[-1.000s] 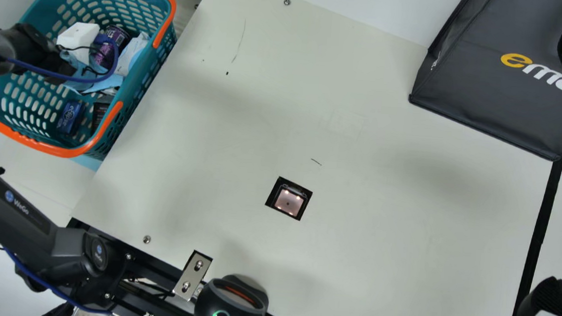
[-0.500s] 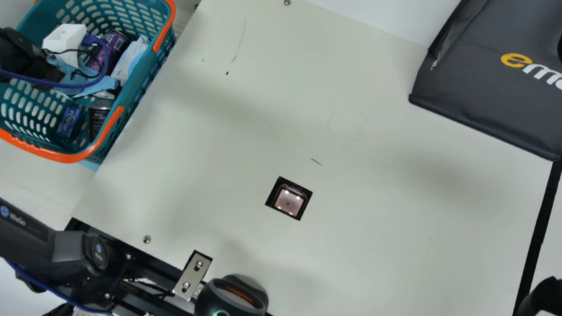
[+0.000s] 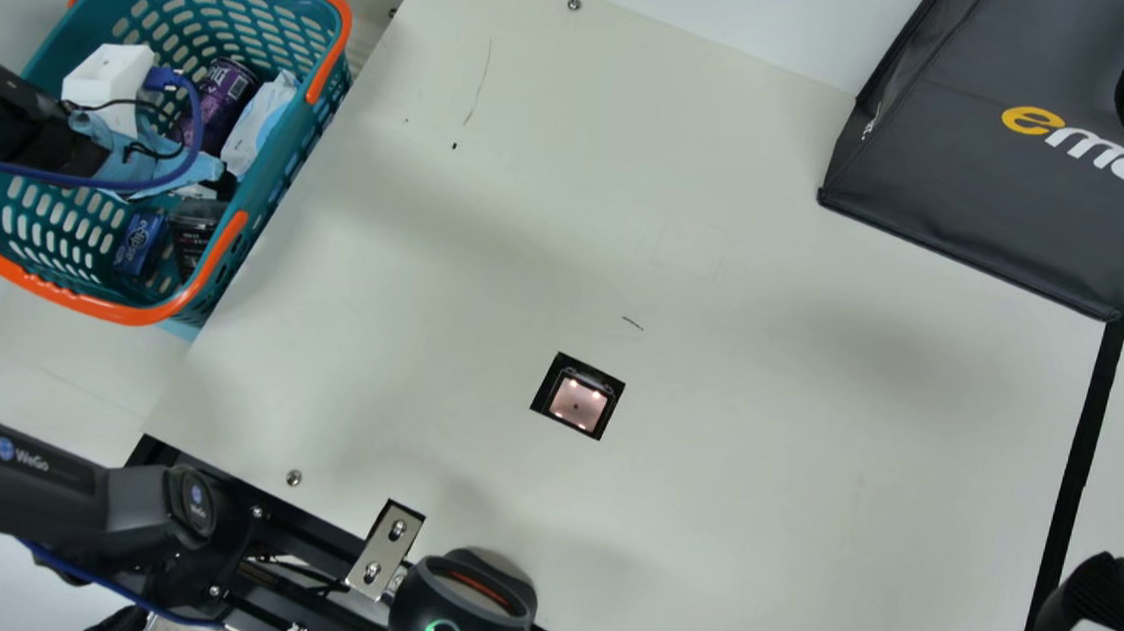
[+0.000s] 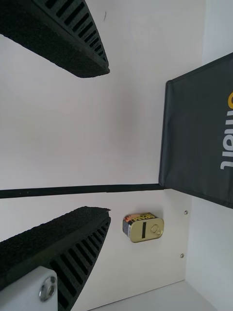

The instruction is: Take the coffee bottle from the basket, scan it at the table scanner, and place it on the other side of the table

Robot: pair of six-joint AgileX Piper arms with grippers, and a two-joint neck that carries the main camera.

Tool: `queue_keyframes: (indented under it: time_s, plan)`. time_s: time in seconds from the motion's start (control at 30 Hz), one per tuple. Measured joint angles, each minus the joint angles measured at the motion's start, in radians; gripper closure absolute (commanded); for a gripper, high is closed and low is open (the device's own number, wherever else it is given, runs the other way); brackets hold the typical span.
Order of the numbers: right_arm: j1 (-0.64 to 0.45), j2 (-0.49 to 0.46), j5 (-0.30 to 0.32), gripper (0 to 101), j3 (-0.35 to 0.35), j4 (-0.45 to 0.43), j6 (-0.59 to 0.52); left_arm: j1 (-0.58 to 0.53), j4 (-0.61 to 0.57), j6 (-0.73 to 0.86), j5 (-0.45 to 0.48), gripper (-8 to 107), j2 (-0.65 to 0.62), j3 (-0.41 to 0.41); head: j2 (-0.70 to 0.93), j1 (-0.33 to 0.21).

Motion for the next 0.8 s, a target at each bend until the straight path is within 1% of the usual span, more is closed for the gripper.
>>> queue_keyframes:
  time_s: [0.37,0.8]
  plan:
    - [0.0,0.0,0.0,6,0.0,0.0,0.0,0.016,-0.009,0.015,-0.002,107,-0.059,0.027,0.0,-0.002]
    - [0.0,0.0,0.0,6,0.0,0.0,0.0,0.02,-0.003,-0.012,-0.017,107,-0.116,0.026,0.0,-0.002]
